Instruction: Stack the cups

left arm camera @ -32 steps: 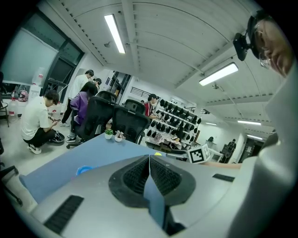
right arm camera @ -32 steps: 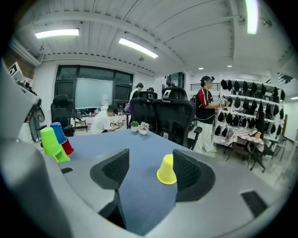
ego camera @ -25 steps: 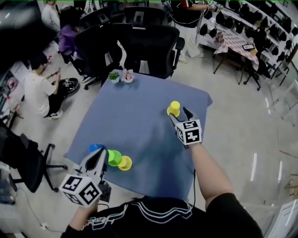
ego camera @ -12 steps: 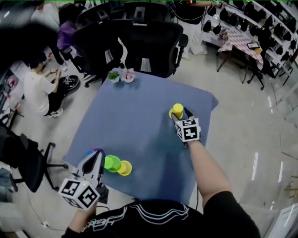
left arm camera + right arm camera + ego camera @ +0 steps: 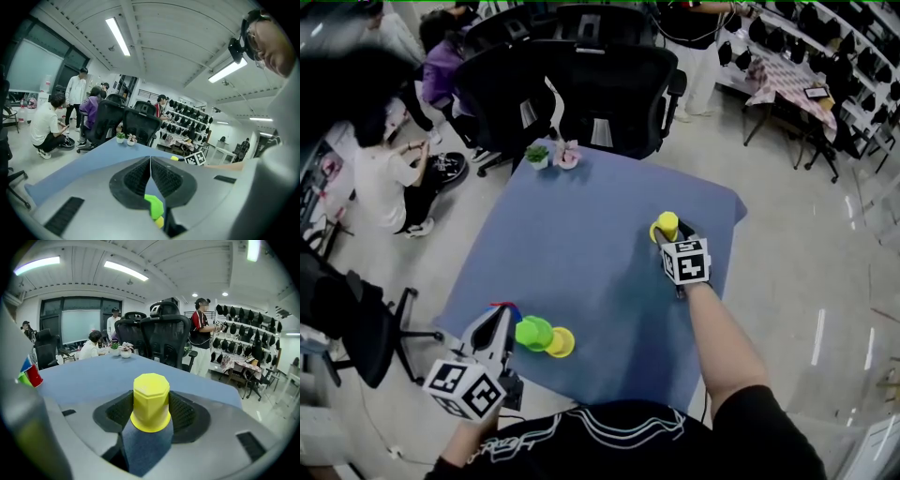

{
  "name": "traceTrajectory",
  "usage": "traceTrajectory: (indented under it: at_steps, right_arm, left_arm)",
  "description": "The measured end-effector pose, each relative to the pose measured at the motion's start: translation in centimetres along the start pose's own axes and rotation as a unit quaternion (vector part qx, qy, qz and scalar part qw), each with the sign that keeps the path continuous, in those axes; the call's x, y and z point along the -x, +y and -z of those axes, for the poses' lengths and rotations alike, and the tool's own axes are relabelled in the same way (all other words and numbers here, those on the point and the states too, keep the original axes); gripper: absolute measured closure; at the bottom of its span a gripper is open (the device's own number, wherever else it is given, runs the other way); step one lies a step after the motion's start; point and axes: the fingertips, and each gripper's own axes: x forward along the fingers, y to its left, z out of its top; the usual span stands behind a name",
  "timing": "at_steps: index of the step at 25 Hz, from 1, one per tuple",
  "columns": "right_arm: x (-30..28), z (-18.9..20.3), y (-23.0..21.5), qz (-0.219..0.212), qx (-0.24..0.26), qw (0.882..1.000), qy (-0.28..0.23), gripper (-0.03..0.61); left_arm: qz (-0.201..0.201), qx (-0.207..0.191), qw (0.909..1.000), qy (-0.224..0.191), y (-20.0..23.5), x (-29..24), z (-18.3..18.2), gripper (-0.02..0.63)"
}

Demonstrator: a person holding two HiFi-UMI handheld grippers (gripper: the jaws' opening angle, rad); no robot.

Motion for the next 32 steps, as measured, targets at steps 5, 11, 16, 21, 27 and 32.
traceTrajectory:
  at_steps: [5,11,16,21,27,32]
  right_arm:
    - [0.3,-0.7,0.2,0.004,0.003,1.000,0.001,0.328]
    - [2.8,-1.6,1.4,0.007,-0.020,1.000,-0.015,0.328]
    - [4.8,-2.8,3.6,0.004,-0.018,0.999,-0.026,0.328]
    - [6.9,-4.7,6.1,-0.002,-0.011,0.999,-0.038,0.328]
    - [10.1,-6.9,9.8,-0.016,-0.001,0.998,-0.061,0.329]
    - [12.6,-8.9,13.4,-0.027,0.018,0.996,-0.086,0.329]
  left_arm:
    - [0.009,0.008,0.9999,0.004,0.4,-0.2,-0.3,0.585]
    - [0.022,0.008,0.9997,0.010,0.6,0.5,-0.4,0.586]
    - [0.031,0.009,0.9994,0.012,0.9,1.3,-0.8,0.585]
    - [0.041,0.011,0.9990,0.016,1.4,2.6,-1.1,0.585]
    - [0.053,0.012,0.9983,0.018,2.0,4.4,-1.0,0.586]
    - [0.061,0.011,0.9979,0.017,2.8,5.8,-0.5,0.586]
